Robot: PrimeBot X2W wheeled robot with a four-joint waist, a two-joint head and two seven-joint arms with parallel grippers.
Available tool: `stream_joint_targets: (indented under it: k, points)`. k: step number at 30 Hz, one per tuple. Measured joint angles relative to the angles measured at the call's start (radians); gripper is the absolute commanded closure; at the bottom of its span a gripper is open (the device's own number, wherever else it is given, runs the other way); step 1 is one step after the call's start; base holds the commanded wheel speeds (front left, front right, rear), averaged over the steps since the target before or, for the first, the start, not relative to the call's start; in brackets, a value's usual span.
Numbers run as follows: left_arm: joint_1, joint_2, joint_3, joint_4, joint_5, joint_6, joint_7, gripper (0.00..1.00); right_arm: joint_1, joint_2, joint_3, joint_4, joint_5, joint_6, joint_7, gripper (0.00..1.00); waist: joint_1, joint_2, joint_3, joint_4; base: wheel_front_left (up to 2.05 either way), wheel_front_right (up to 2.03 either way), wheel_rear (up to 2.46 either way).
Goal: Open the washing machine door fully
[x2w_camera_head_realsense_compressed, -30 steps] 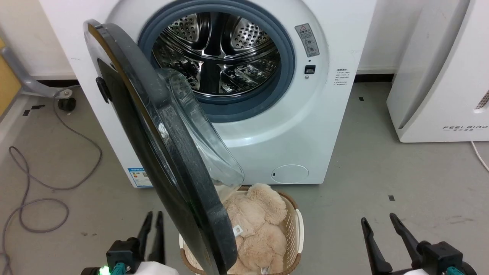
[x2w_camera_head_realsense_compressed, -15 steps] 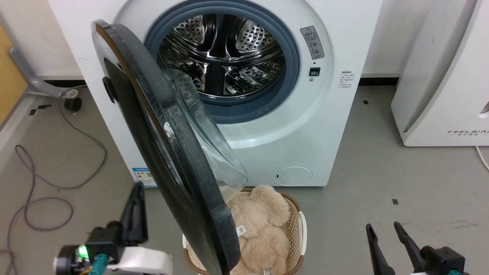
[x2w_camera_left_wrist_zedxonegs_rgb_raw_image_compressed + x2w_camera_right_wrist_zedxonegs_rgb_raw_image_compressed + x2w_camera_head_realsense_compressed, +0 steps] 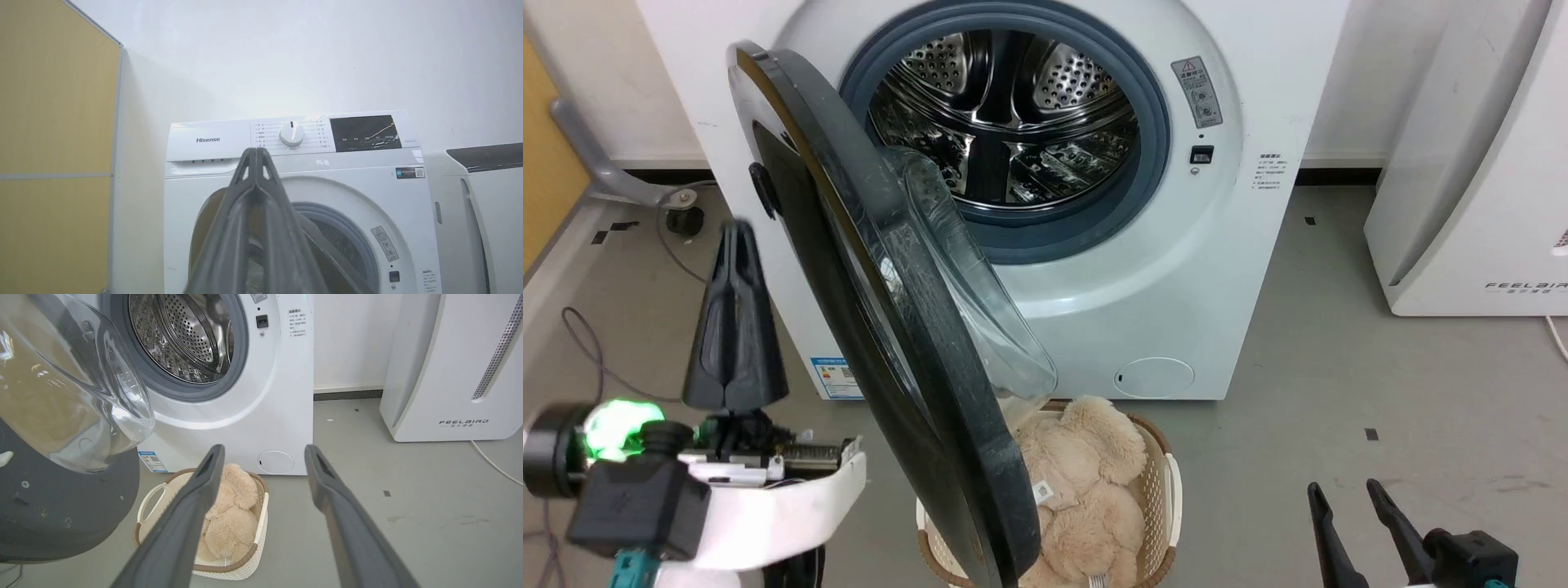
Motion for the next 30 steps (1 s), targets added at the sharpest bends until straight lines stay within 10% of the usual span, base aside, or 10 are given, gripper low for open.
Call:
stream_joint_targets:
  k: [13,30]
  points:
    - [-0.069,-0.021,-0.203,-0.218,0.007,-0.082,0.000,1.00,-0.002,0.000,-0.004,0.021,0.014,0.000,-0.005,0.00,0.0000,0.0000,-0.006,-0.001,0.00,0.00,0.00]
    - [0.025,-0.029,-0.543,-0.128,-0.127,-0.166,0.117,1.00,-0.002,0.000,0.001,0.046,0.032,0.000,-0.006,0.00,0.0000,0.0000,-0.008,0.023,0.00,0.00,0.00]
